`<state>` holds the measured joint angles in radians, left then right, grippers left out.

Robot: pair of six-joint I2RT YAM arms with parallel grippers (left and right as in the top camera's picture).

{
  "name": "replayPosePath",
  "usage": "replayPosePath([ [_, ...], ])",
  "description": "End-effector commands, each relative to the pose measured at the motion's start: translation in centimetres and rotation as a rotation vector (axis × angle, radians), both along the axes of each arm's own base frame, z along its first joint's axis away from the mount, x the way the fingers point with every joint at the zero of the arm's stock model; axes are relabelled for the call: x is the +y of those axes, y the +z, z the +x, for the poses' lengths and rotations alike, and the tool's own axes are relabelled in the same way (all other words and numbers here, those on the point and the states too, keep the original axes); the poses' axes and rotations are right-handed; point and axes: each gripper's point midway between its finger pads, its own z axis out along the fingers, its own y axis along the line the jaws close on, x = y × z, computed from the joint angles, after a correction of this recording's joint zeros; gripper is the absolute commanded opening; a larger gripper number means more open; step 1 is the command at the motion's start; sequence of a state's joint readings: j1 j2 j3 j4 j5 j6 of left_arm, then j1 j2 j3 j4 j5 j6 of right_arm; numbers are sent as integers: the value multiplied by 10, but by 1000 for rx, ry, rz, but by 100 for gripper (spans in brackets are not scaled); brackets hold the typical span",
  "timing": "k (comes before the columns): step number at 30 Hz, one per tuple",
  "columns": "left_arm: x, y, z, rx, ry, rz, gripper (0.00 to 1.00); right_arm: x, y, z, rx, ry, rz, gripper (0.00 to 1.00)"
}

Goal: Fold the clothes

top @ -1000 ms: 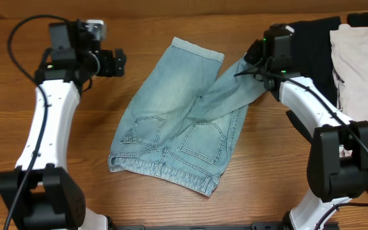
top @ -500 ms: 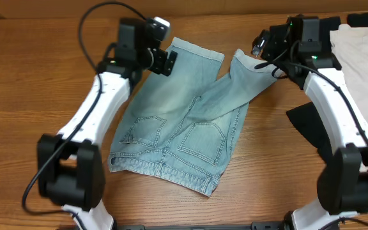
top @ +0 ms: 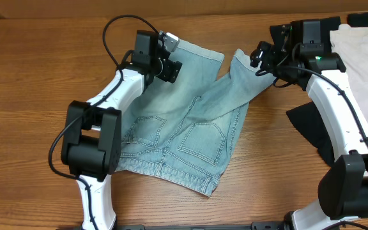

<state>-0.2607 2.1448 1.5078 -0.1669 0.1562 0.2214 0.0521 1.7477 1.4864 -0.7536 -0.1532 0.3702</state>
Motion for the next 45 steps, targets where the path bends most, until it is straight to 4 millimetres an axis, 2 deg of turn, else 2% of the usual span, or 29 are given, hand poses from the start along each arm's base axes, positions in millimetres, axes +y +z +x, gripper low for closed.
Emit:
replayPosePath([
  [1, -4, -17, 7, -4, -16, 30, 89, 0, 11, 1, -26, 9, 0, 97],
  [3, -1, -33, 8, 16, -7, 40, 91, 0, 10, 0, -24, 11, -2, 97],
  [8, 4, -52, 7, 49, 36, 53, 93, -3, 10, 1, -26, 1, -17, 98],
  [13, 5, -52, 7, 52, 47, 44, 93, -4, 10, 1, -25, -3, -22, 98],
  [20, 16, -55, 9, 53, 85, 81, 92, -4, 10, 1, -25, -3, -23, 98],
  [28, 42, -55, 15, 65, 158, 60, 89, -4, 9, 0, -19, -4, -23, 98],
  [33, 54, -72, 12, 100, 184, 78, 85, -4, 8, -1, -14, -4, -22, 98],
  [38, 117, -107, 3, 191, 401, 174, 86, -4, 7, -4, -3, -3, -23, 98],
  [45, 219, -112, -5, 240, 595, 191, 91, -4, 2, -3, 9, -3, -23, 98],
])
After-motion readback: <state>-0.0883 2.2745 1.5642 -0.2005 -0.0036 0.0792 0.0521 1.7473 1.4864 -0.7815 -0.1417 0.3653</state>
